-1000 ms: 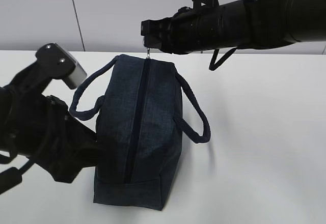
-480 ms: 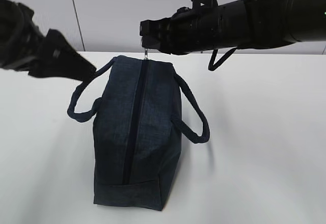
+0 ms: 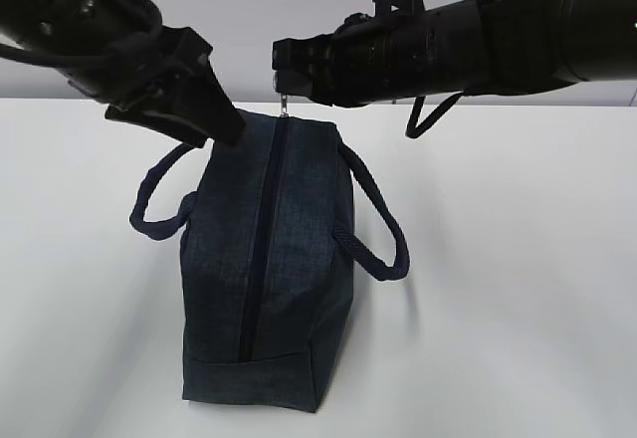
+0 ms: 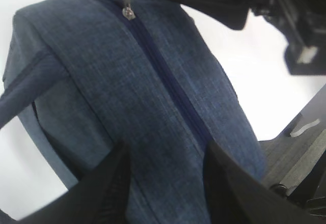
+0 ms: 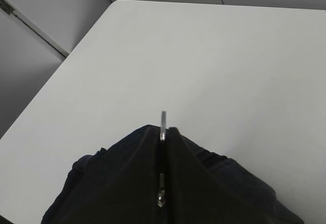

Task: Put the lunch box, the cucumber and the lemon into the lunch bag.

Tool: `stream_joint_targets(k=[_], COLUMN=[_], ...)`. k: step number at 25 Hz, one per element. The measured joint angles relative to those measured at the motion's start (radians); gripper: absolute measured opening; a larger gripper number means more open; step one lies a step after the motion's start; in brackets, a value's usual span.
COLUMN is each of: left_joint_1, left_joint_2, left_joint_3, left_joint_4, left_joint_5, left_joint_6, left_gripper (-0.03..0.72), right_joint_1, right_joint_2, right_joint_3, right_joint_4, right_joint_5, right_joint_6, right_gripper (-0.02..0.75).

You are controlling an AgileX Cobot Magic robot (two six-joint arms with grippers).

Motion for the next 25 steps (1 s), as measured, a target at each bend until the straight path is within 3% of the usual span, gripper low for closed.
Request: stream_joint_targets(k=[16,19,22,25], left_joint_1=[0.002,0.002,0.002,0.002], left_joint_2=[0.095,0.095,0.095,0.095], left_joint_3=[-0.005,-0.005,-0.005,-0.007], left_joint_4=[0.037,0.045,0.083,0.115], left_joint_5=[-0.016,-0.016,-0.016,-0.009], left_joint_6=[-0.089,-0.09,-0.092,-0.087], left_gripper=[0.316,0.237,0.069,0.006], right_joint_1=[0.0,0.0,0.0,0.0], right_joint_2=[0.0,0.0,0.0,0.0], right_joint_3=[0.0,0.0,0.0,0.0], right_joint_4=[0.0,0.0,0.0,0.0], right_joint_5=[0.008,0.01,0.01,0.015], right_joint_6=[0.0,0.0,0.0,0.0], right_gripper=[0.0,0.0,0.0,0.0])
